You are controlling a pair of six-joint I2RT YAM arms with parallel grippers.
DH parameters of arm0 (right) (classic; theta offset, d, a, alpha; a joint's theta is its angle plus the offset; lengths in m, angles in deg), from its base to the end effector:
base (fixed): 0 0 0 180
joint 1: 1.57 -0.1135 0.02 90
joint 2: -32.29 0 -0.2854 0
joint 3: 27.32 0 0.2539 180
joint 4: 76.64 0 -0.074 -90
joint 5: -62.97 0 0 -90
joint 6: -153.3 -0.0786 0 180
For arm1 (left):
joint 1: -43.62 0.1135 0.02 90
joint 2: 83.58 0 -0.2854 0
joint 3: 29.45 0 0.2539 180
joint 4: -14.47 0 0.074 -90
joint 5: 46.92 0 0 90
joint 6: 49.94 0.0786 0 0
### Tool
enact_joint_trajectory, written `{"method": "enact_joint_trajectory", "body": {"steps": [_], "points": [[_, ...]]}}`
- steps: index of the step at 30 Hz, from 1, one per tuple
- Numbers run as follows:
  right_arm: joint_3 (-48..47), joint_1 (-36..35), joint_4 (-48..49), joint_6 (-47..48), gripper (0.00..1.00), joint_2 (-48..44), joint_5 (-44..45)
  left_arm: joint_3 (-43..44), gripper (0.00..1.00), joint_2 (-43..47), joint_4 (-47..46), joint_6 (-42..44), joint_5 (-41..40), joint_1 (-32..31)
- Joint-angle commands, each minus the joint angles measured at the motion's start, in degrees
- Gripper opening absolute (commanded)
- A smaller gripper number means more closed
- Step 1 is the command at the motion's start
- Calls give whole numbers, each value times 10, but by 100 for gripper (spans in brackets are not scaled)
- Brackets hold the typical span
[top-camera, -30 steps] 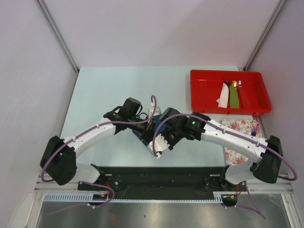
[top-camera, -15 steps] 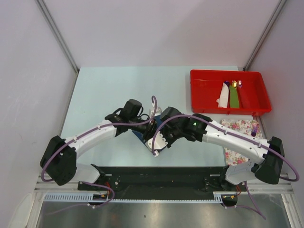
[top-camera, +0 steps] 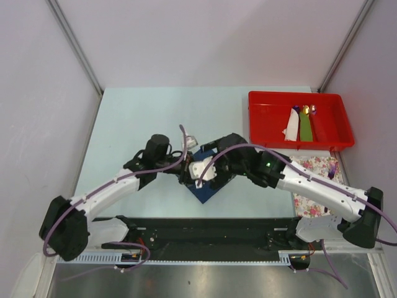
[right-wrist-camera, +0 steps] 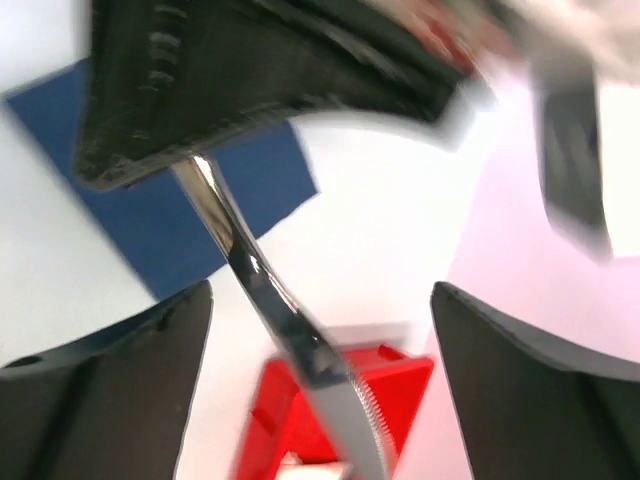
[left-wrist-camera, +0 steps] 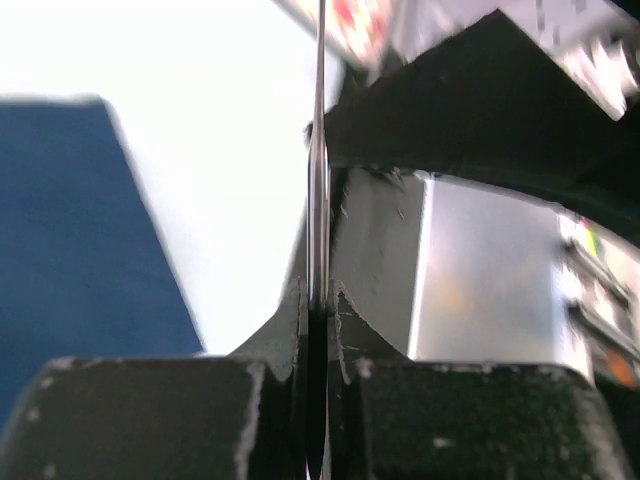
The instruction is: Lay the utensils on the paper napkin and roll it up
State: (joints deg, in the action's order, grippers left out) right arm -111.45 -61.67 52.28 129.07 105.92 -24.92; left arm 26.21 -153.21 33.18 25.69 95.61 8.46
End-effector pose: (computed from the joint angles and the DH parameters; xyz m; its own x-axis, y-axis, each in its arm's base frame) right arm 0.1546 0.2630 0.3344 0.6442 -0.7078 -0.2899 -0.6455 -0.2999 -0.7024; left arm 0.1845 -0.2062 0.2540 -0.6501 0.2732 -0.7090 0.7589 0.1863 -0.6240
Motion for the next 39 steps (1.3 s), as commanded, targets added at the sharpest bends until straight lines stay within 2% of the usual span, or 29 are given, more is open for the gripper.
{"method": "enact_joint_trajectory", "body": {"steps": [1, 4, 5, 8, 10, 11, 15, 18, 23, 27, 39], "points": [[-22, 57, 153, -239, 100, -51, 6, -42, 0, 85, -177, -74, -44, 32], [-70, 148, 151, -387, 100, -50, -82, -79, 0, 128, -261, -111, -105, 40], [-81, 160, 163, -472, 100, -48, -80, -89, 0, 135, -291, -117, -123, 40], [-96, 162, 168, -593, 100, -33, 7, -97, 0, 150, -337, -149, -189, 41], [-107, 175, 158, -655, 100, -20, 7, -104, 0, 152, -372, -174, -228, 40], [-109, 183, 152, -728, 98, -16, -2, -106, 0, 151, -380, -185, -247, 41], [-73, 235, 189, -924, 90, -19, -66, -105, 0, 142, -390, -229, -308, 42], [-62, 238, 217, -993, 85, -9, -82, -97, 0, 117, -387, -261, -331, 43], [-53, 225, 239, -1043, 76, 15, -102, -88, 0, 76, -398, -294, -315, 44], [-53, 218, 256, -1082, 65, 48, -109, -85, 0, 66, -370, -298, -335, 44], [-69, 171, 257, -1043, 53, 102, -77, -92, 0, 70, -342, -298, -357, 37]]}}
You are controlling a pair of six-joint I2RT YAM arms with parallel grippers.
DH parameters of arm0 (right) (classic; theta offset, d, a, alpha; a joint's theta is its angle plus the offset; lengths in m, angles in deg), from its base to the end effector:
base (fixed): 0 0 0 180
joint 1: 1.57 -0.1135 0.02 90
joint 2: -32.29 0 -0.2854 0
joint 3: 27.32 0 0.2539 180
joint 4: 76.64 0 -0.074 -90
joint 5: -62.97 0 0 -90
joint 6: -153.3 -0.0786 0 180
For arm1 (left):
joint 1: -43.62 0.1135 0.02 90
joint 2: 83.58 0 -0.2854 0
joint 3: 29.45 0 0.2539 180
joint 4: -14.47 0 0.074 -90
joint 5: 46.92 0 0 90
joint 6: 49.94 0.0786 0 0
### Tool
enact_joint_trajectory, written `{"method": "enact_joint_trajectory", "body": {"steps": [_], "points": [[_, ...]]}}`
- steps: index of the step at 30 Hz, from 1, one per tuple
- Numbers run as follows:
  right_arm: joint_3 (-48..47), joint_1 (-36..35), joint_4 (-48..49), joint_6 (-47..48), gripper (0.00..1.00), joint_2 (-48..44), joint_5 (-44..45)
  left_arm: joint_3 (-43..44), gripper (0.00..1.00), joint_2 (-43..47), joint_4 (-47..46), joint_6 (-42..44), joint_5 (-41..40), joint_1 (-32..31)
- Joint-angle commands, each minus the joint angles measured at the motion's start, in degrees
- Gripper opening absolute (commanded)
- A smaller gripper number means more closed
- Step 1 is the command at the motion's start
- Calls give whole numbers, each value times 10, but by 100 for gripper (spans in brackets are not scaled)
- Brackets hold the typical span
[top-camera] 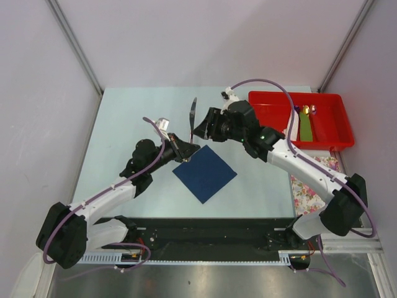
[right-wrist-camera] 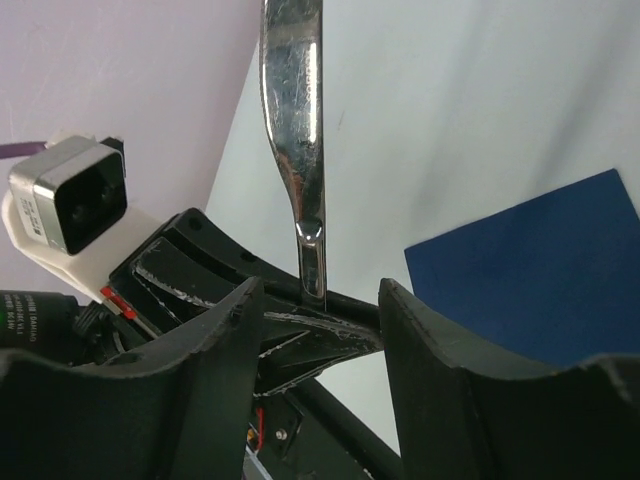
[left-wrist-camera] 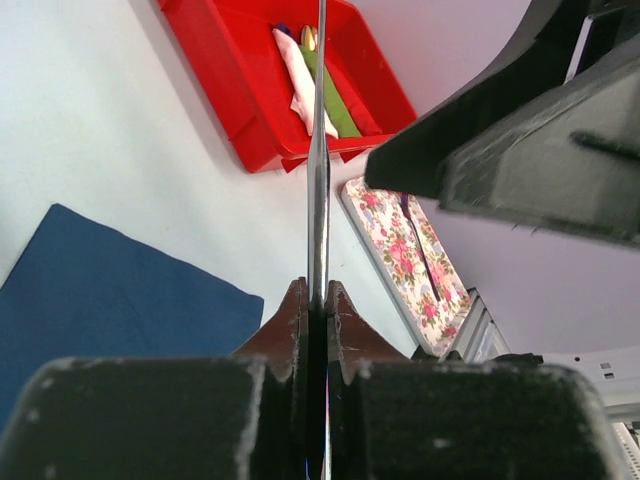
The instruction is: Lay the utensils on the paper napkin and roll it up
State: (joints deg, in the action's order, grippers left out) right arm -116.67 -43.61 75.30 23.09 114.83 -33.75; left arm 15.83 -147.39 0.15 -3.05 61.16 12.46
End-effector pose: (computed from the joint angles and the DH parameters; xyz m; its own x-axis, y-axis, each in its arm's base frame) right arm 0.2737 0.2591 0.3715 -0.6872 0.2437 -0.6844 -0.3960 0.6642 0.6341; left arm 0.2296 -0.1674 0.2780 -0.5630 -0.4188 -0.7125 0.5095 0.5029 -0.6982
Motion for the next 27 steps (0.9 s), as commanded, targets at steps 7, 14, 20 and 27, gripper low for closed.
{"method": "enact_joint_trajectory", "body": {"steps": [7, 14, 20, 27], "points": [[-3, -19, 37, 27, 51, 23, 19, 1, 0, 15, -30, -20, -2, -4], [-7, -18, 63, 30, 50, 45, 15, -2, 0, 10, -33, -16, 1, -8], [-6, -17, 73, 26, 40, 54, 14, 0, 0, 7, -36, -14, 2, -9], [-6, -16, 80, 17, 30, 60, 10, 0, 0, 4, -32, -6, -2, -13]]}}
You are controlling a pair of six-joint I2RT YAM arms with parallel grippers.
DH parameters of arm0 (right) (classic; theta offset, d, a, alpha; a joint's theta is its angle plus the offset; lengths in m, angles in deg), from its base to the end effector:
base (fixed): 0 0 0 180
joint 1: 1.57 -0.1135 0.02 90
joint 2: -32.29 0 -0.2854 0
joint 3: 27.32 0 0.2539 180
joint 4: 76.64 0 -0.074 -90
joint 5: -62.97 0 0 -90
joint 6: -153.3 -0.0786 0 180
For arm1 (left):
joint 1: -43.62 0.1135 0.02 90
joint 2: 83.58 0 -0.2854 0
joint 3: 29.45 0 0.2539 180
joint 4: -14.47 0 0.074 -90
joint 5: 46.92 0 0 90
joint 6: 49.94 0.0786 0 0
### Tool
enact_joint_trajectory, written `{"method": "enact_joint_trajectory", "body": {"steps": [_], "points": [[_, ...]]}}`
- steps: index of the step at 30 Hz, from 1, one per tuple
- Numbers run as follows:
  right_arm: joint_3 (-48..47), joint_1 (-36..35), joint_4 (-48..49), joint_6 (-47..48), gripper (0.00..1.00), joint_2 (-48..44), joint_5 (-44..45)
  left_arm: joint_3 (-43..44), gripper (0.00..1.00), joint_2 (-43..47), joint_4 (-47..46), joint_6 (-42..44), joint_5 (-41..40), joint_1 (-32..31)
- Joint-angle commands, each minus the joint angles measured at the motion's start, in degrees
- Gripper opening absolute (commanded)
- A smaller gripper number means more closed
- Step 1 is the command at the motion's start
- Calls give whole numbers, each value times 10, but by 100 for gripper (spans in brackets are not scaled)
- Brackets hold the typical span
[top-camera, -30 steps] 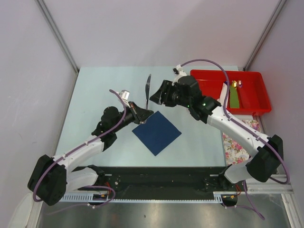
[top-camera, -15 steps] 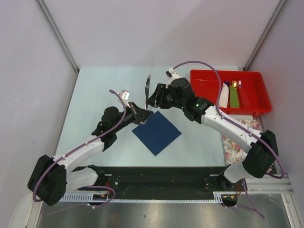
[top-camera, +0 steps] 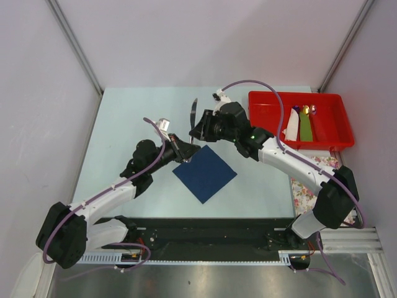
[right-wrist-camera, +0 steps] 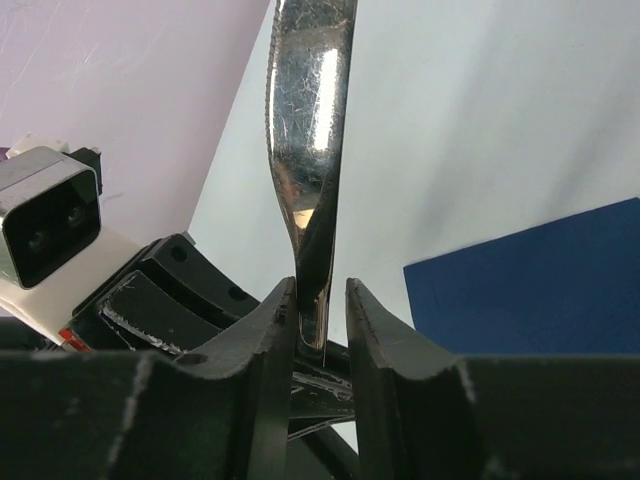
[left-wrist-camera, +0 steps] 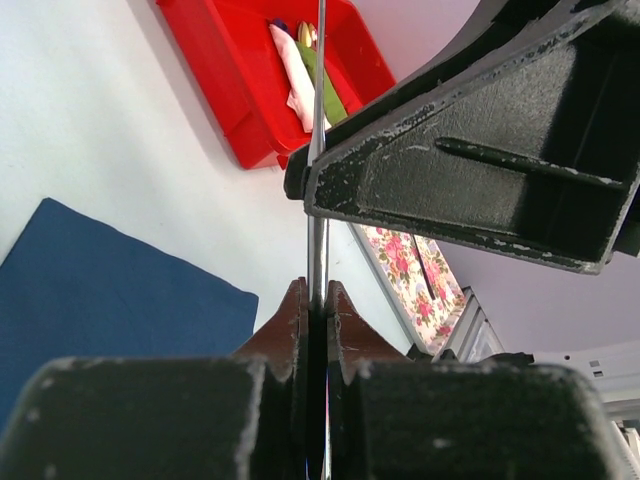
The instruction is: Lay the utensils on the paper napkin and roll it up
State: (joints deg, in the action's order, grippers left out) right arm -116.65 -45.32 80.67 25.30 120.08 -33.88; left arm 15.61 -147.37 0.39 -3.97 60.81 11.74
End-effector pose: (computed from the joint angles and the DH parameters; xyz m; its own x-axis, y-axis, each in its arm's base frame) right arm 0.2858 0.2866 0.3507 -0.6776 0.1976 -0.7084 -0.4439 0.6582 0.6081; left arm 0.2275 -0.1697 0.2760 -0.5783 -0.4200 -0.6995 0.4992 0.4960 -0.7105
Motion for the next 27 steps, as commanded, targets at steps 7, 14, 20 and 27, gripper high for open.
{"method": "enact_joint_trajectory", "body": {"steps": [7, 14, 20, 27], "points": [[-2, 2, 26, -10, 21, 10, 12, 5, 0, 1, -31, 11, 1, -10], [8, 7, 7, -2, 0, 13, 49, 8, 62, 25, 20, 26, 4, 15], [45, 0, -16, 6, 0, 34, 93, 44, 99, 72, 215, 130, 26, 106], [42, 13, -68, 44, 0, 107, 74, 97, 100, 86, 390, 233, -28, 168]]}}
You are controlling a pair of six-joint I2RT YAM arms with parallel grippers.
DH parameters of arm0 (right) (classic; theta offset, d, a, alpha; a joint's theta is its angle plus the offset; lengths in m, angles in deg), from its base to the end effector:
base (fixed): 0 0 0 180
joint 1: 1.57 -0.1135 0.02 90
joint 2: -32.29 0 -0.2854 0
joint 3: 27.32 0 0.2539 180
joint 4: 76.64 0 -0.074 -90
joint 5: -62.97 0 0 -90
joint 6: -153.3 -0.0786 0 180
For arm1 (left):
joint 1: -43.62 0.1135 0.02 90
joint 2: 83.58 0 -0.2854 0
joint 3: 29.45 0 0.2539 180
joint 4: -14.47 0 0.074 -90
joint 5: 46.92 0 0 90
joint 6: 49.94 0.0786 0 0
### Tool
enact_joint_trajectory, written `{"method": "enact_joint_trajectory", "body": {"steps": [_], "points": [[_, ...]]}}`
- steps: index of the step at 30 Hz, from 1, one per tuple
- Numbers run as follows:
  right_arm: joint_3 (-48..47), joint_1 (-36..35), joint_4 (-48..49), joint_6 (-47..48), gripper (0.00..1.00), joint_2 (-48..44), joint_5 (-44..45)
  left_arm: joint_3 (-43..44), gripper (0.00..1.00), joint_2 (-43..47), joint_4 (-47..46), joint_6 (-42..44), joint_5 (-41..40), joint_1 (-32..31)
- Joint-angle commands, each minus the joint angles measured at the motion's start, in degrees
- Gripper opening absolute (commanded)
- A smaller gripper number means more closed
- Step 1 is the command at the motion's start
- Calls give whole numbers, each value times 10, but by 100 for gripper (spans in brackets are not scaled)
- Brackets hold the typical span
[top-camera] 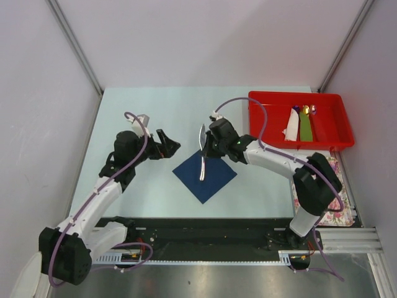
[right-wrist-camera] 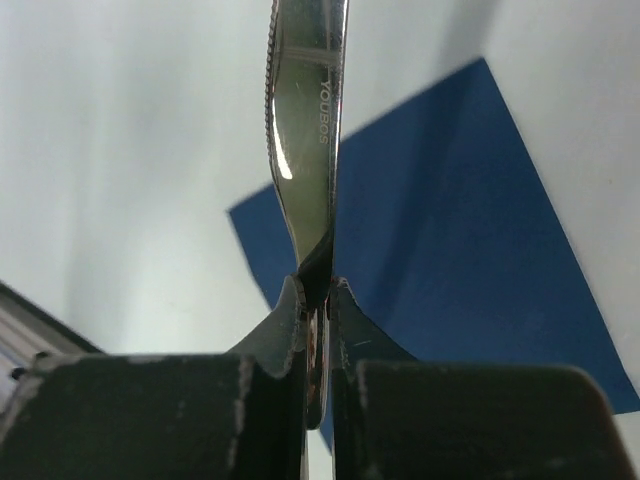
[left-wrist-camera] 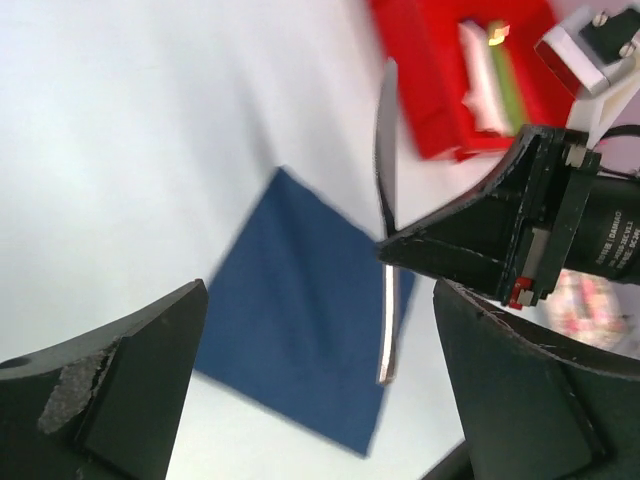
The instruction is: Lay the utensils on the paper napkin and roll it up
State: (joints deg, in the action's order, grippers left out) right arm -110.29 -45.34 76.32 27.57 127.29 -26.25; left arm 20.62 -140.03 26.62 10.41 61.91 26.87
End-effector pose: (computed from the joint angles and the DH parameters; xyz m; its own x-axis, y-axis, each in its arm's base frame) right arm 0.2980 0.2840 0.2487 -0.7689 0.0720 -0.6353 -0.2895 0.8467 0.4464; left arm 0.2372 -0.0979 0.2760 -0.5444 -0.3251 -0.7733 0.3412 0.7563 -0.5582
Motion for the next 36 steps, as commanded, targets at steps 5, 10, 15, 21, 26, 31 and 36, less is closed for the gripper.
{"method": "enact_joint_trajectory", "body": {"steps": [5, 10, 15, 21, 26, 31, 36], "points": [[-45, 18, -55, 23, 0, 61, -11, 54, 100, 25, 138, 125, -65, 44], [-62, 3, -61, 20, 0, 77, 6, 54, 100, 12, 115, 122, -55, 59], [-101, 35, -79, 18, 0, 114, -29, 53, 100, 12, 98, 118, -42, 59], [-119, 35, -85, 29, 0, 131, -45, 52, 100, 8, 90, 113, -37, 59], [-120, 39, -86, 36, 0, 142, -69, 46, 100, 10, 90, 110, -34, 59], [-124, 38, -85, 22, 0, 153, -79, 39, 100, 12, 85, 108, -38, 60], [-138, 39, -90, 6, 0, 174, -82, 32, 100, 14, 84, 106, -40, 60]]}}
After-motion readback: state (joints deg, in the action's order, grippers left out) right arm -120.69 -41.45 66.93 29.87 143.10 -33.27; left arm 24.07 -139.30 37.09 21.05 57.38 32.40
